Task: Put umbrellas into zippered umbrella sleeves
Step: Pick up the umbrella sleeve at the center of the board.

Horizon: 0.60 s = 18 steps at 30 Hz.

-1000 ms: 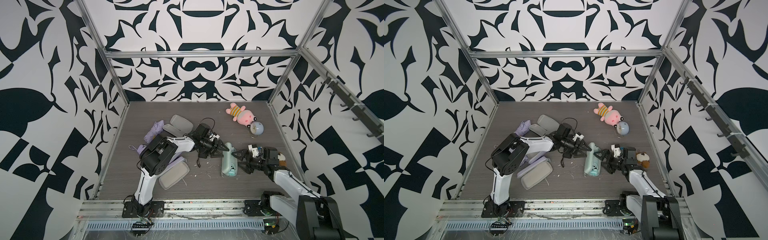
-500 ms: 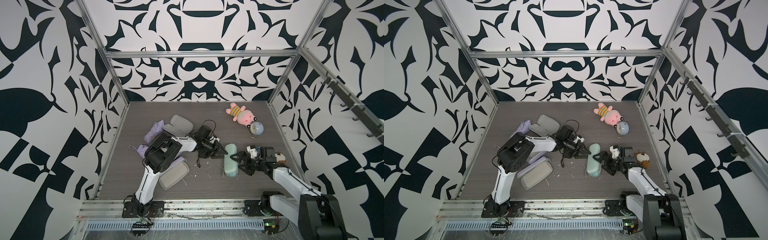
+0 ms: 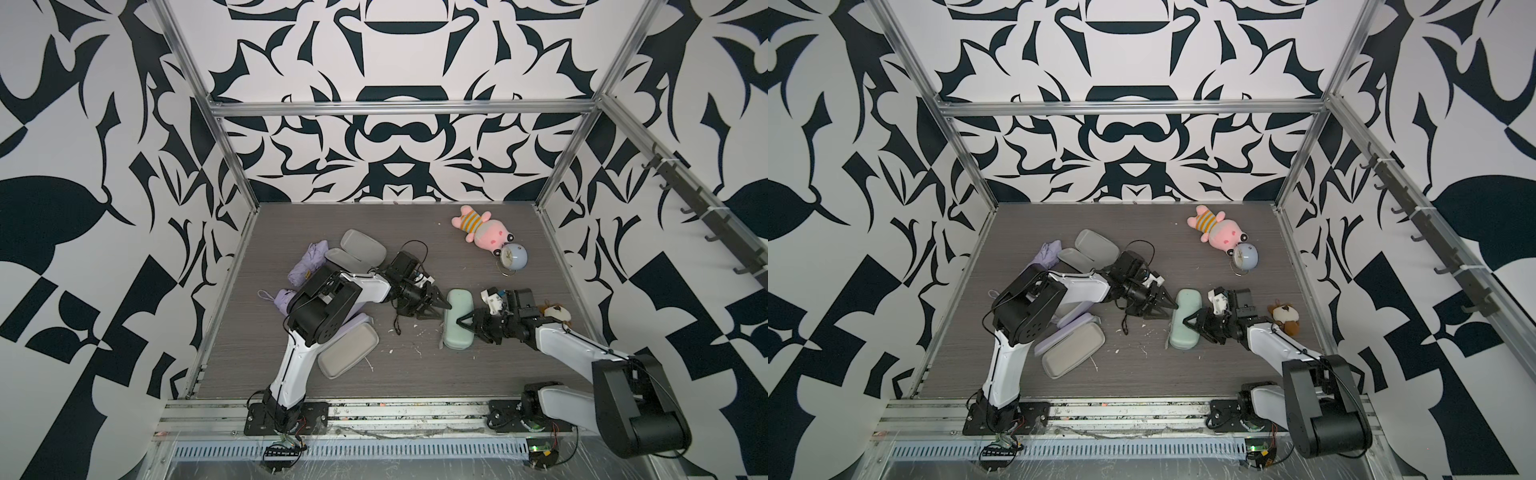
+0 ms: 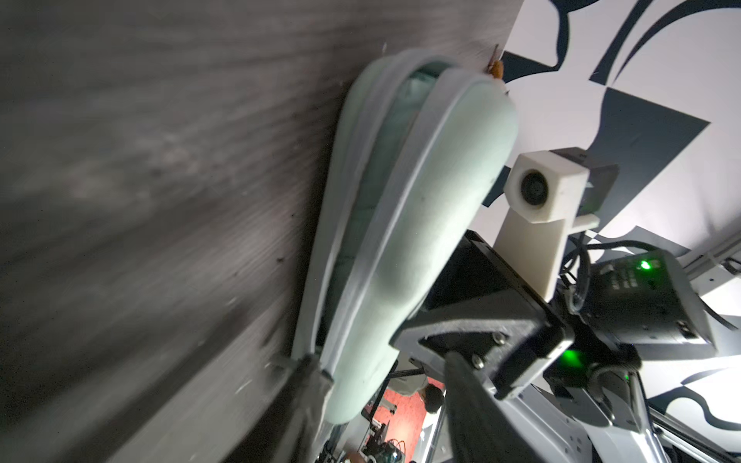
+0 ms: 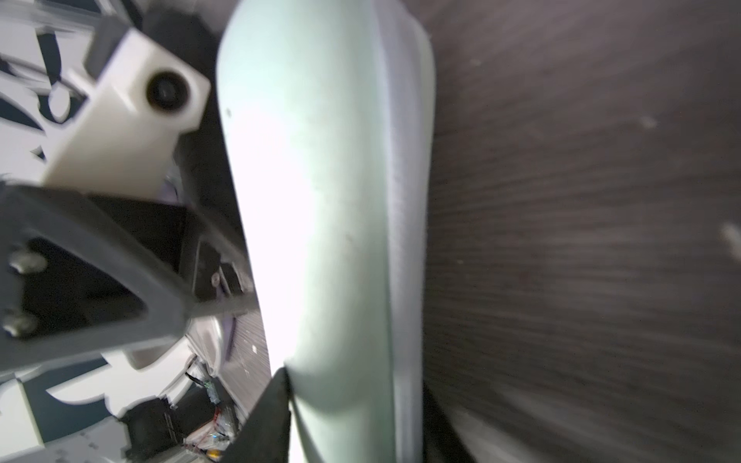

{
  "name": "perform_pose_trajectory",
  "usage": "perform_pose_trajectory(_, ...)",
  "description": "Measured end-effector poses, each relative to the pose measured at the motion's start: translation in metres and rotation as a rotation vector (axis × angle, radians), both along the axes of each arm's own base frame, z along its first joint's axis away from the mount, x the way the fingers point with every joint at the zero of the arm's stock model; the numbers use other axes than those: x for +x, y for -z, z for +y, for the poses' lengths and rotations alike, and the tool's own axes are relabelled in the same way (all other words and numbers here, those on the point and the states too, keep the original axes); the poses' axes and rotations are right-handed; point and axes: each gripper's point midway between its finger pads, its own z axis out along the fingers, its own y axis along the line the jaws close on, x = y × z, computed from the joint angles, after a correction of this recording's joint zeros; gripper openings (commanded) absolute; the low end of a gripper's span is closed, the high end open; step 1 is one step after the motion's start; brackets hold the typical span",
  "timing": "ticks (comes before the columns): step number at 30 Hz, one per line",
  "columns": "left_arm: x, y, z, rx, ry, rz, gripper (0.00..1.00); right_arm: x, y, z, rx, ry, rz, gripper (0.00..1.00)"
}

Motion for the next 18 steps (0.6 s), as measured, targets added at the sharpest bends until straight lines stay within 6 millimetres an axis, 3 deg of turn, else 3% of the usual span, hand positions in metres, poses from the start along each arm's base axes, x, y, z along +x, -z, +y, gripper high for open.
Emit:
perform_pose_trajectory(4, 0.006, -0.01, 0.02, -0.01, -0.041, -0.046, 0.8, 0.005, -0.007, 0.004, 0.031, -0.006, -0.048, 0.06)
perform_pose_trajectory(8, 0.009, -0.014, 0.021, -0.057, -0.056, -0.082, 0.95, 0.005, -0.007, 0.006, 0.072, 0.02, -0.063, 0.01)
perform_pose_trajectory(12, 0.013, -0.02, 0.016, -0.091, -0.076, -0.112, 0.98, 0.002, -0.015, 0.009, 0.122, 0.045, -0.061, 0.0)
perform_pose_trajectory(18, 0.017, -0.02, 0.014, -0.094, -0.091, -0.131, 0.94, 0.003, -0.051, 0.018, 0.213, 0.028, -0.146, 0.0)
